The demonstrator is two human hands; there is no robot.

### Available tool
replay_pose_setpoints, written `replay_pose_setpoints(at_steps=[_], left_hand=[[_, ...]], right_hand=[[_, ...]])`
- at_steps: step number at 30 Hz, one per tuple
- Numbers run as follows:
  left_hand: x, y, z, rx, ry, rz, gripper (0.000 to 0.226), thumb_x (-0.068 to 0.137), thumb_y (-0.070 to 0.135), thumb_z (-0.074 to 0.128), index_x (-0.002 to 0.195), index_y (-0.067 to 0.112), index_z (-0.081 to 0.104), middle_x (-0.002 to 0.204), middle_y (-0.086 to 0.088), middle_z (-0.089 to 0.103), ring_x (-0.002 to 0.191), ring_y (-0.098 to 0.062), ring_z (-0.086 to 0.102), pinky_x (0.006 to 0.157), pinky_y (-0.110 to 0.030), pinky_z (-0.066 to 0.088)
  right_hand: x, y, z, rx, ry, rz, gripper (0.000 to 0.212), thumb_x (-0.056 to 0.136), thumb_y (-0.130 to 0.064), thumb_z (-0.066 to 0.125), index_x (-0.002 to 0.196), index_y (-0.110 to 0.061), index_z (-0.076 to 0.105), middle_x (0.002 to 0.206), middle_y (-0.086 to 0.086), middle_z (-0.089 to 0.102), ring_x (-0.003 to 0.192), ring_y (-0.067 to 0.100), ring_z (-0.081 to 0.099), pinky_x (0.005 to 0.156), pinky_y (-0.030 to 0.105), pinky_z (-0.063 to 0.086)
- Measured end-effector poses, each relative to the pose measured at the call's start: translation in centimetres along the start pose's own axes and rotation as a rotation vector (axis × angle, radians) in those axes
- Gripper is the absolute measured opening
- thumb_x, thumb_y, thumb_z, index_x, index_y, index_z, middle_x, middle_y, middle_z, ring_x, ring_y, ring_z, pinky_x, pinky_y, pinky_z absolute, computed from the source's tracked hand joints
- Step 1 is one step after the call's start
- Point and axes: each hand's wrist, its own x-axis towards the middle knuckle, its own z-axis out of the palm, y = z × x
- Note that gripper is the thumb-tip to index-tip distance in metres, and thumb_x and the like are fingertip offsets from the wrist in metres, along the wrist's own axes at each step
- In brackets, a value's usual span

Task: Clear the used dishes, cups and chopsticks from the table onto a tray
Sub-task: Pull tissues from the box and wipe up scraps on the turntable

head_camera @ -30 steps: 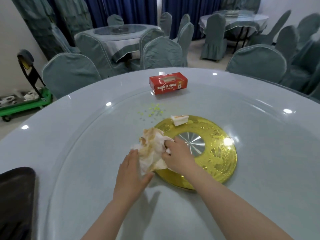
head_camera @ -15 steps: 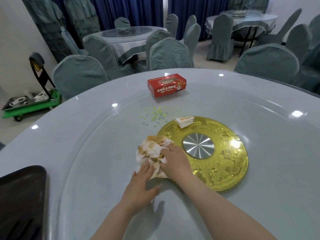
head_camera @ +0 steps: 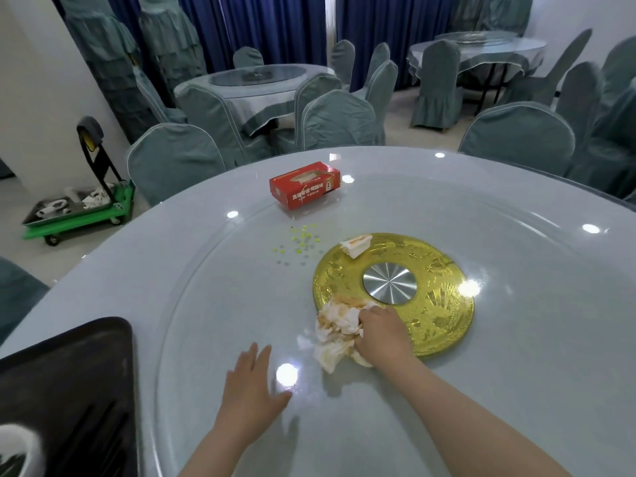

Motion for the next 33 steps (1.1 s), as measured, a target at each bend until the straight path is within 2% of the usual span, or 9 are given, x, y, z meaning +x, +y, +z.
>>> replay_pose_setpoints(at_steps=[3, 6, 8, 11, 14, 17, 23, 28, 33], left_hand=[[-1.4, -0.9, 0.7, 0.189, -0.089, -0.089, 0.106, 0.082, 0.074, 0.047, 0.153, 0.025, -0.014, 0.16, -0.003, -0.024, 0.148, -0.027, -0.015, 0.117, -0.052, 0.003], [-2.8, -0.4, 1.1, 0.271, -0.113, -0.057, 0.112, 0.075, 0.08, 0.046, 0.153, 0.025, -0.012, 0.161, -0.002, -0.019, 0.15, -0.028, -0.007, 0.117, -0.049, 0.011], [-3.6, 0.0, 1.0, 0.326, -0.11, -0.021, 0.113, 0.074, 0.08, 0.049, 0.155, 0.024, -0.005, 0.163, -0.002, -0.01, 0.15, -0.028, 0.005, 0.117, -0.042, 0.019], [-4.4, 1.2, 0.3, 0.418, -0.109, 0.018, 0.105, 0.075, 0.075, 0.053, 0.154, 0.024, 0.008, 0.163, -0.004, 0.008, 0.141, -0.028, 0.032, 0.106, -0.035, 0.037], [-4.7, 2.7, -0.3, 0.564, -0.168, 0.091, 0.084, 0.081, 0.067, 0.053, 0.146, 0.021, 0.026, 0.147, -0.005, 0.037, 0.116, -0.025, 0.054, 0.087, -0.033, 0.044], [-4.6, 3.3, -0.8, 0.585, -0.183, 0.156, 0.061, 0.085, 0.062, 0.05, 0.133, 0.024, 0.046, 0.124, 0.0, 0.057, 0.112, -0.023, 0.056, 0.088, -0.033, 0.044], [-6.5, 3.2, 0.3, 0.442, -0.156, 0.196, 0.052, 0.088, 0.058, 0.046, 0.136, 0.038, 0.048, 0.126, 0.008, 0.062, 0.118, -0.019, 0.054, 0.094, -0.03, 0.041], [-7.9, 3.1, 1.1, 0.169, -0.163, 0.234, 0.044, 0.089, 0.054, 0.048, 0.132, 0.044, 0.052, 0.129, 0.022, 0.059, 0.113, 0.0, 0.057, 0.095, -0.019, 0.039], [-9.1, 3.2, 2.5, -0.291, -0.247, 0.16, 0.031, 0.089, 0.031, 0.06, 0.119, 0.038, 0.063, 0.11, 0.021, 0.07, 0.1, 0.01, 0.062, 0.093, -0.014, 0.046]], right_hand=[[-1.0, 0.5, -0.5, -0.083, -0.017, -0.008, 0.033, 0.085, -0.032, 0.055, 0.116, -0.02, 0.055, 0.12, -0.002, 0.053, 0.111, 0.023, 0.043, 0.086, 0.032, 0.042], [-2.0, 1.2, -1.2, -0.165, 0.029, -0.038, 0.033, 0.08, -0.023, 0.056, 0.112, -0.016, 0.058, 0.132, -0.001, 0.042, 0.114, 0.024, 0.038, 0.077, 0.031, 0.041], [-2.2, 1.4, -1.7, -0.2, 0.022, -0.075, 0.034, 0.078, -0.021, 0.057, 0.111, -0.016, 0.059, 0.142, -0.004, 0.031, 0.117, 0.025, 0.035, 0.075, 0.033, 0.044], [-2.0, 2.0, -2.3, -0.2, -0.047, -0.096, 0.042, 0.081, -0.023, 0.054, 0.122, -0.02, 0.056, 0.152, -0.007, 0.025, 0.129, 0.022, 0.032, 0.087, 0.036, 0.046], [-1.9, 2.7, -3.0, -0.135, -0.097, -0.069, 0.037, 0.081, -0.023, 0.053, 0.118, -0.021, 0.058, 0.136, -0.006, 0.048, 0.124, 0.021, 0.039, 0.087, 0.034, 0.045], [-2.2, 2.5, -2.9, -0.178, -0.059, -0.064, 0.027, 0.082, -0.026, 0.055, 0.108, -0.021, 0.059, 0.117, -0.003, 0.057, 0.113, 0.021, 0.044, 0.08, 0.032, 0.043], [-5.1, 2.2, -1.6, -0.108, -0.003, 0.009, 0.037, 0.085, -0.034, 0.058, 0.119, -0.022, 0.053, 0.115, -0.002, 0.058, 0.109, 0.023, 0.046, 0.084, 0.033, 0.041], [-7.5, 4.2, -1.9, -0.091, 0.006, -0.019, 0.057, 0.081, -0.035, 0.059, 0.135, -0.032, 0.039, 0.112, -0.002, 0.059, 0.102, 0.023, 0.049, 0.084, 0.03, 0.039], [-8.1, 5.4, -3.7, -0.203, -0.019, 0.049, 0.029, 0.082, -0.029, 0.054, 0.108, -0.029, 0.067, 0.109, -0.003, 0.059, 0.103, 0.025, 0.046, 0.076, 0.031, 0.042]])
